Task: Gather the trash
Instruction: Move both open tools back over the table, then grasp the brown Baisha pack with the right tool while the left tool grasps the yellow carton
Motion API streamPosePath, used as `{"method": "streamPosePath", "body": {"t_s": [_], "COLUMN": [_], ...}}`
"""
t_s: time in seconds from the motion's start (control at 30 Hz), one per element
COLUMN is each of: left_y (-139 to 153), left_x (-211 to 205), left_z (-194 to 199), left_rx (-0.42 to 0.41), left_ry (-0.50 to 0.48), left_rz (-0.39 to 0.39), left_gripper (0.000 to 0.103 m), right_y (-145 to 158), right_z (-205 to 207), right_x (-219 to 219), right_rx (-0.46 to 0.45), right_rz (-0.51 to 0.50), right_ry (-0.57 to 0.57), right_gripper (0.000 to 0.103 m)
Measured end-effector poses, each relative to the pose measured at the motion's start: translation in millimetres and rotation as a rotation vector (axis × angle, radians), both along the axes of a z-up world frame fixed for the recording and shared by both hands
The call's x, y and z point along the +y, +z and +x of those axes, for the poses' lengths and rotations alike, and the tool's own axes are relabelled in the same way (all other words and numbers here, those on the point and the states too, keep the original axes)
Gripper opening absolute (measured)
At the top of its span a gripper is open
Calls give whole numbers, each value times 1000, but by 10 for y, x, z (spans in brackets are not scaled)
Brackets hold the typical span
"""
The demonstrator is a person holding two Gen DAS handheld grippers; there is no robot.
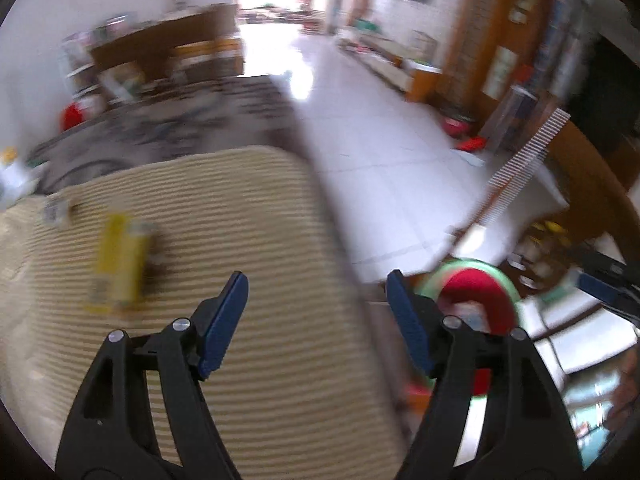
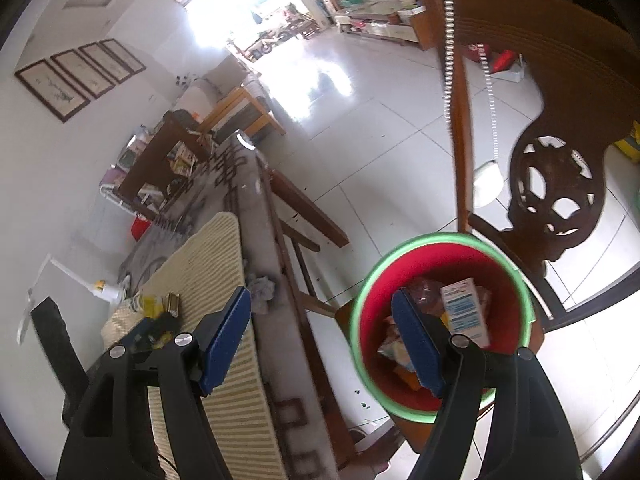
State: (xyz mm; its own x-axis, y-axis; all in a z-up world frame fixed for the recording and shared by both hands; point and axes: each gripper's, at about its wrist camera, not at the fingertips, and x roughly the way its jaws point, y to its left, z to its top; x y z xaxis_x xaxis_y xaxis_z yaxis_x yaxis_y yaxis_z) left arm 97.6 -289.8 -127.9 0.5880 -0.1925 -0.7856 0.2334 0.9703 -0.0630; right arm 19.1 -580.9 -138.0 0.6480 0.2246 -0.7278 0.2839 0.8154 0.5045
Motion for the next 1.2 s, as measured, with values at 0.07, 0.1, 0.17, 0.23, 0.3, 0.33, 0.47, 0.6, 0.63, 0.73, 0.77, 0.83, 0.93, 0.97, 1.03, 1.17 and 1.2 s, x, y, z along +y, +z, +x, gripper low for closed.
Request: {"method": "streamPosePath", "body": {"t_s": [0.07, 0.1, 0.17, 0.23, 0.3, 0.33, 0.47, 0.6, 0.63, 0.73, 0.77, 0.83, 0.93, 0.97, 1.03, 1.17, 1.2], "left_y": [-40, -73, -161, -236, -360, -411, -646, -780, -792, -790, -809, -834, -875, -874, -852, -767, -760], "left_x": [382, 549, 885, 1119, 1316, 1368, 1540, 1670, 1705, 1775, 1800, 1870, 2127, 2209, 2382, 2633, 2685], "left_z": [119, 179, 329, 427, 546, 588, 760, 797, 794, 757, 751, 732, 634, 585, 486, 246, 202], "left_rx": [-7, -8, 10, 30, 67, 83, 154, 192, 197, 211, 215, 230, 259, 262, 267, 258, 257], "left_ry": [72, 103, 163, 195, 203, 200, 168, 132, 119, 95, 94, 92, 127, 140, 167, 201, 208], "left_rz": [28, 48, 78, 76, 77, 80, 72, 41, 14, -32, -18, -19, -45, -49, -64, -67, -63], "left_gripper": [71, 71, 71, 71, 71, 71, 71, 68, 62, 37, 26, 21, 20, 20, 20, 20, 19], "right_y": [1, 5, 2, 1, -1, -3, 3, 23, 25, 25, 23, 24, 6, -5, -41, -101, -118], "right_z": [57, 82, 139, 182, 226, 238, 256, 250, 252, 281, 292, 330, 413, 449, 525, 670, 726], "right_x": [174, 258, 456, 657, 891, 970, 1339, 1592, 1637, 1775, 1805, 1891, 2081, 2153, 2292, 2556, 2639], "right_rx": [2, 2, 4, 8, 13, 16, 24, 31, 33, 40, 41, 44, 48, 51, 59, 71, 72], "right_rz": [-3, -5, -7, -9, -17, -17, -22, -40, -43, -48, -49, -51, -62, -65, -64, -75, -84], "right_ry": [11, 15, 28, 42, 60, 64, 77, 86, 87, 88, 90, 104, 144, 161, 193, 256, 278], "right_gripper": [71, 71, 71, 71, 71, 71, 71, 71, 71, 71, 71, 71, 71, 71, 71, 71, 71]}}
